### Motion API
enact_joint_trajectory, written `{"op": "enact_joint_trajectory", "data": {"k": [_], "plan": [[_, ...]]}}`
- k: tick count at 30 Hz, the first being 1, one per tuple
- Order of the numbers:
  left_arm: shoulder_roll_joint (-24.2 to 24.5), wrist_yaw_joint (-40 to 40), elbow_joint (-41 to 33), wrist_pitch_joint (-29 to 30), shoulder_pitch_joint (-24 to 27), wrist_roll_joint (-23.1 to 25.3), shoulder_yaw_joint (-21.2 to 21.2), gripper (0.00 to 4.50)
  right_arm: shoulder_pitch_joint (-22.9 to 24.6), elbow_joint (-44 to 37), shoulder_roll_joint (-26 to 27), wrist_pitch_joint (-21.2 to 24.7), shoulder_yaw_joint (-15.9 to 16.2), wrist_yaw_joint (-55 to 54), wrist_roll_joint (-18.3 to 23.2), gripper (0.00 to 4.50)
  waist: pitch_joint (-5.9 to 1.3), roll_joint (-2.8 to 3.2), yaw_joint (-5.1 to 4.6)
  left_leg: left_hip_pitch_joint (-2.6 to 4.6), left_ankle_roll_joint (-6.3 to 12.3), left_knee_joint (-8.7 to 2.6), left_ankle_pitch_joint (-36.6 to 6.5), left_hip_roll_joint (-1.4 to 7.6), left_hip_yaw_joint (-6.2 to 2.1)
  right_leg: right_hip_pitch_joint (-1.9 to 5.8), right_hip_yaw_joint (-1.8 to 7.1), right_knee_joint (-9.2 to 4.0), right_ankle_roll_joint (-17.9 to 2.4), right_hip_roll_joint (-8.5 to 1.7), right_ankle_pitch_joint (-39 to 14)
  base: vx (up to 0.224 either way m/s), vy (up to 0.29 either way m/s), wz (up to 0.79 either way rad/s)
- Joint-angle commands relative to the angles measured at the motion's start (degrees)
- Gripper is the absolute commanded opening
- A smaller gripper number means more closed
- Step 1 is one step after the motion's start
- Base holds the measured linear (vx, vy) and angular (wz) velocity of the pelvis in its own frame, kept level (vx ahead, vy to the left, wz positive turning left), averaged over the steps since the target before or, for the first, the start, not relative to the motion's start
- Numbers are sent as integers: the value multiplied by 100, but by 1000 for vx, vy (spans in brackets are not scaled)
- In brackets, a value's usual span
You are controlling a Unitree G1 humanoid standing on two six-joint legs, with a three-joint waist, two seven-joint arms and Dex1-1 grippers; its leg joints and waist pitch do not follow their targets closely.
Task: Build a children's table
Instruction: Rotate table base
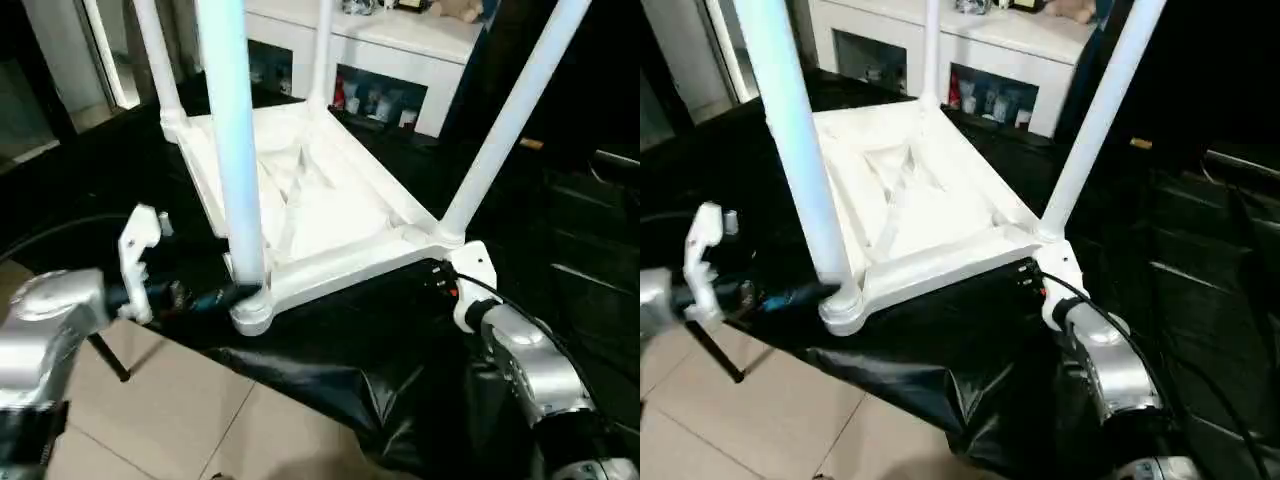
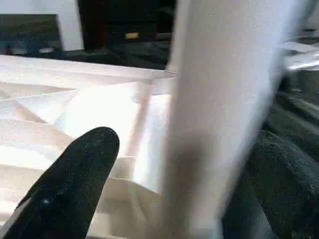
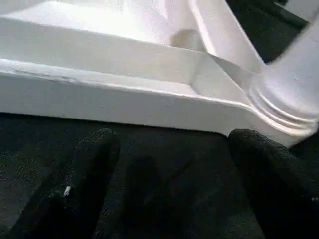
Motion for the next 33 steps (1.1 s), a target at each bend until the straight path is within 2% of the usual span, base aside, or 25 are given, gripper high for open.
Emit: {"op": "enact_joint_trajectory", "data": {"k": [1,2,3,4,6,8,9,10,11,12,14,15,16,17,19,20,23,28,32,33], "plan": [[-137,154,192,-92,-174,151,-130,445,60,-152,19,135,24,-45,-9,392,-369,161,3,73,-179,-414,-1278,43,17,261,194,-410,-1065,-205,-830,0,0,0],[-160,164,221,-96,-207,136,-151,445,66,-173,30,157,34,-58,-6,392,-371,149,3,73,-183,-406,-1288,42,17,261,191,-403,-1103,-205,-789,0,0,0],[-255,86,193,-50,-280,23,-221,445,80,-182,60,195,92,-59,-20,392,-376,178,-3,68,-180,-406,-1299,46,16,267,191,-399,-1140,-212,-739,0,0,0],[-326,19,135,9,-322,-58,-282,445,82,-162,82,202,127,-66,-40,392,-373,163,-4,68,-173,-406,-1305,46,20,266,191,-404,-1149,-209,-741,0,0,0],[-476,-125,-71,187,-377,-228,-442,445,65,-77,124,241,188,-90,-93,392,-375,203,2,74,-171,-400,-1296,48,24,266,192,-400,-1229,-214,-671,0,0,0],[-629,-209,-219,225,-424,-289,-620,445,45,5,152,268,238,-106,-148,392,-374,199,11,68,-162,-397,-1293,50,26,273,192,-392,-1259,-216,-661,0,0,0],[-723,-247,-283,233,-454,-309,-719,445,25,69,172,271,256,-129,-187,392,-370,264,16,68,-165,-397,-1286,56,18,279,194,-391,-1275,-227,-643,0,0,0],[-868,-302,-362,272,-509,-342,-870,445,-38,215,215,287,258,-210,-260,392,-365,229,-2,58,-158,-390,-1280,49,30,279,194,-409,-1265,-215,-642,0,0,0],[-898,-317,-371,270,-524,-340,-907,445,-58,249,227,294,253,-230,-269,392,-369,239,5,71,-151,-384,-1284,40,35,275,197,-407,-1273,-212,-678,0,0,0],[-1055,-389,-429,277,-594,-341,-1097,445,-165,428,301,315,214,-323,-289,392,-366,217,-8,47,-144,-391,-1284,34,30,294,193,-410,-1253,-216,-770,0,0,0],[-1133,-417,-456,275,-624,-341,-1192,445,-229,515,345,312,196,-343,-270,392,-371,238,-1,62,-154,-385,-1284,37,32,283,197,-423,-1219,-221,-850,0,0,0],[-1225,-436,-474,254,-662,-326,-1302,445,-318,638,392,279,191,-361,-259,392,-379,270,-14,55,-167,-384,-1266,46,21,292,195,-409,-1232,-232,-805,0,0,0],[-1355,-462,-499,261,-714,-318,-1448,445,-462,844,466,190,175,-359,-225,392,-370,239,-27,52,-167,-382,-1283,42,31,289,195,-425,-1222,-216,-782,0,0,0],[-1420,-476,-512,274,-742,-313,-1526,445,-545,964,508,135,164,-353,-202,392,-374,255,-49,29,-174,-390,-1299,33,16,317,188,-412,-1215,-222,-824,0,0,0],[-1625,-456,-479,227,-823,-267,-1700,445,-749,1223,584,-60,188,-329,-203,392,-375,237,-91,13,-177,-385,-1320,28,11,326,179,-426,-1184,-220,-920,0,0,0],[-1657,-452,-470,223,-837,-260,-1727,445,-777,1254,596,-78,196,-315,-201,392,-380,243,-85,28,-169,-376,-1306,31,16,314,183,-431,-1185,-224,-917,0,0,0],[-1965,-301,-273,33,-993,-93,-1894,445,-936,1442,668,-114,248,-243,-210,392,-388,218,-110,26,-70,-358,-1165,30,29,322,186,-416,-1276,-209,-625,0,0,0],[-2695,305,634,-629,-1488,475,-2143,445,-1075,1669,769,-240,286,-221,-284,392,-385,202,-128,18,6,-349,-1221,25,24,336,181,-453,-1277,-212,-757,0,0,0],[-2845,772,1120,-929,-1743,852,-2181,445,-1147,1834,758,-351,248,-332,-373,392,-395,194,-164,4,60,-339,-1250,26,15,342,176,-467,-1275,-229,-831,0,0,0],[-2841,1303,1633,-1261,-1983,1262,-2161,445,-1206,1972,711,-417,166,-461,-411,392,-392,224,-166,19,70,-334,-1303,23,16,329,174,-481,-1278,-224,-909,0,0,0]]}}
